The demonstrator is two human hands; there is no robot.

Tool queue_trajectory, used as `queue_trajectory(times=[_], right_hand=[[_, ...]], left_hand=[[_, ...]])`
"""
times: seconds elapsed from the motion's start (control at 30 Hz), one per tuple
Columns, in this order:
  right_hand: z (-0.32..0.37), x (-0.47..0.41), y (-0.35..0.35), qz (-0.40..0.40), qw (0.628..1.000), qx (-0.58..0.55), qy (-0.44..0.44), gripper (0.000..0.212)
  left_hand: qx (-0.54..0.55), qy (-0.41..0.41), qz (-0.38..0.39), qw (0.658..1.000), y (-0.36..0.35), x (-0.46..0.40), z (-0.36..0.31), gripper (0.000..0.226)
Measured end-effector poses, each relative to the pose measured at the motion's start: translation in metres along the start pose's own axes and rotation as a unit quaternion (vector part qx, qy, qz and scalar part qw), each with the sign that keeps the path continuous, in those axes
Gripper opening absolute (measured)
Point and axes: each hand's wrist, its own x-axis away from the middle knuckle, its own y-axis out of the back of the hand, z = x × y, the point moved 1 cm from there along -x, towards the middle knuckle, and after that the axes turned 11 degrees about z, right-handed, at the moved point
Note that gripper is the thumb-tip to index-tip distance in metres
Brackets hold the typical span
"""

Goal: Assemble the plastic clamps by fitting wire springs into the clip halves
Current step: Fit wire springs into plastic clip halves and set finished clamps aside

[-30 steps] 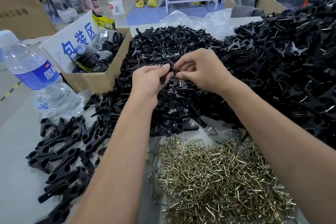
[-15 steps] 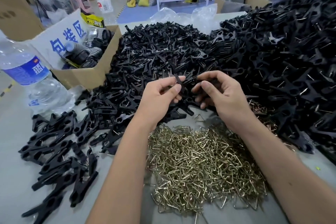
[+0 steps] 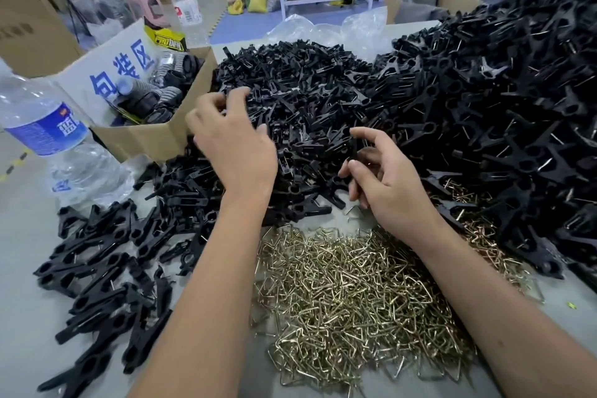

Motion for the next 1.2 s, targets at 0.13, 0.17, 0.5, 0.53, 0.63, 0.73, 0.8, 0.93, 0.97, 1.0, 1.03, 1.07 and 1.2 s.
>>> queue_trajectory(times=[0.13, 0.17, 0.5, 0.53, 0.63, 0.73, 0.8, 0.93, 0.97, 1.0, 1.03, 1.07, 1.2], right_hand=[[0.002, -0.001, -0.003, -0.002, 0.999, 0.031, -0.007, 0.037], [0.002, -0.001, -0.003, -0.003, 0.999, 0.041, -0.008, 0.036], [0.002, -0.003, -0.008, -0.003, 0.994, 0.105, -0.022, 0.038], [0.002, -0.003, -0.008, -0.003, 0.994, 0.107, -0.021, 0.038], [0.002, -0.003, -0.008, -0.003, 0.994, 0.110, -0.017, 0.038], [0.002, -0.003, -0.008, -0.007, 0.994, 0.111, -0.013, 0.037], [0.003, -0.003, -0.009, -0.011, 0.994, 0.109, -0.010, 0.037], [0.003, -0.003, -0.008, -0.024, 0.994, 0.106, -0.025, 0.033], [0.003, -0.003, -0.007, -0.025, 0.994, 0.106, -0.026, 0.030], [0.004, -0.003, -0.007, -0.026, 0.994, 0.106, -0.026, 0.028], [0.004, -0.003, -0.007, -0.027, 0.994, 0.102, -0.026, 0.025], [0.005, -0.003, -0.008, -0.028, 0.995, 0.097, -0.024, 0.023], [0.007, 0.000, -0.007, -0.033, 0.997, 0.070, -0.027, 0.019]], left_hand=[[-0.063, -0.035, 0.221, 0.972, -0.022, -0.038, -0.024, 0.018], [-0.078, -0.015, 0.283, 0.956, -0.029, -0.044, -0.029, 0.027], [-0.137, -0.044, 0.481, 0.865, -0.034, -0.058, -0.044, 0.036], [-0.136, -0.056, 0.481, 0.864, -0.032, -0.056, -0.043, 0.033], [-0.092, -0.064, 0.480, 0.870, -0.031, -0.050, -0.037, 0.013], [-0.050, -0.054, 0.478, 0.875, -0.028, -0.047, -0.034, 0.020], [-0.033, -0.045, 0.466, 0.883, -0.025, -0.045, -0.035, 0.026], [0.078, -0.020, 0.340, 0.937, -0.025, -0.040, -0.033, 0.026], [0.110, -0.017, 0.301, 0.947, -0.024, -0.038, -0.032, 0.024], [0.137, -0.018, 0.264, 0.955, -0.023, -0.035, -0.032, 0.022], [0.156, -0.024, 0.229, 0.960, -0.021, -0.033, -0.032, 0.021], [0.168, -0.033, 0.199, 0.965, -0.020, -0.031, -0.032, 0.021], [0.189, -0.039, 0.148, 0.970, -0.016, -0.025, -0.032, 0.026]])
